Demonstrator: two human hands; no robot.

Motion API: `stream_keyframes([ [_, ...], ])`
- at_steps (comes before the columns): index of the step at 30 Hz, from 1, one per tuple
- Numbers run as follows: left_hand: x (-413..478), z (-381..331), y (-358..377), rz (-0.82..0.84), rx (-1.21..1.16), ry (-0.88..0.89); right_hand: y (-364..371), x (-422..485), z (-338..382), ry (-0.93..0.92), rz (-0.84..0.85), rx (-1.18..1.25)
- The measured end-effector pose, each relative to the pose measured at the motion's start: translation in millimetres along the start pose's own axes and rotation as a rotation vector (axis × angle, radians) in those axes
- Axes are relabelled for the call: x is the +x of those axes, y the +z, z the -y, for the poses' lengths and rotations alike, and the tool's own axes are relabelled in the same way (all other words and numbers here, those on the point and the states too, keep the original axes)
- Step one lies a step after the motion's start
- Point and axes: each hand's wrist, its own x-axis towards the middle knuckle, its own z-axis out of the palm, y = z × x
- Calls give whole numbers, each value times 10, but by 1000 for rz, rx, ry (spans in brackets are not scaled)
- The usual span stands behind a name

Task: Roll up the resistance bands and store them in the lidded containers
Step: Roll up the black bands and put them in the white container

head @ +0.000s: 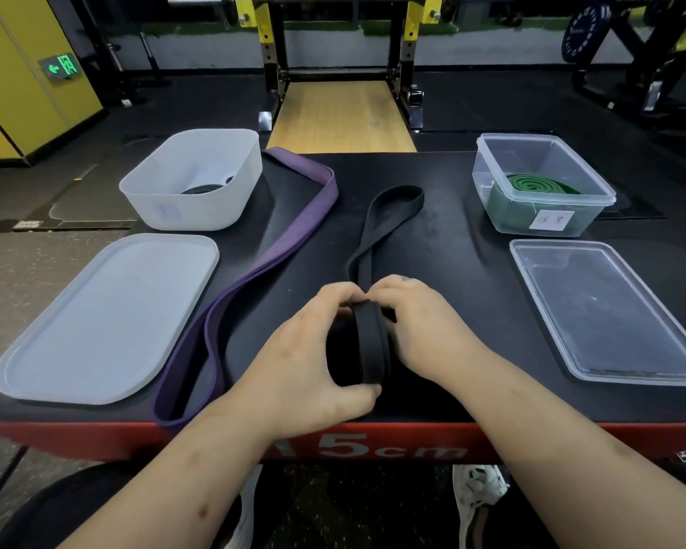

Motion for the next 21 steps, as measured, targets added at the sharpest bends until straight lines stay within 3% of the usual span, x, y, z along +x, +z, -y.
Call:
stream_keyframes([
  [8, 78, -39, 1, 25, 18, 2, -133, -122, -97, 89, -50, 35],
  [12, 127, -2, -23, 63, 0, -9, -150, -142, -127, 109, 17, 65],
  [17, 128, 11, -6, 78, 24, -3, -135, 13, -131, 103, 2, 256],
  [21, 147, 16, -15, 92, 18, -5, -126, 245, -141, 97, 1, 137],
])
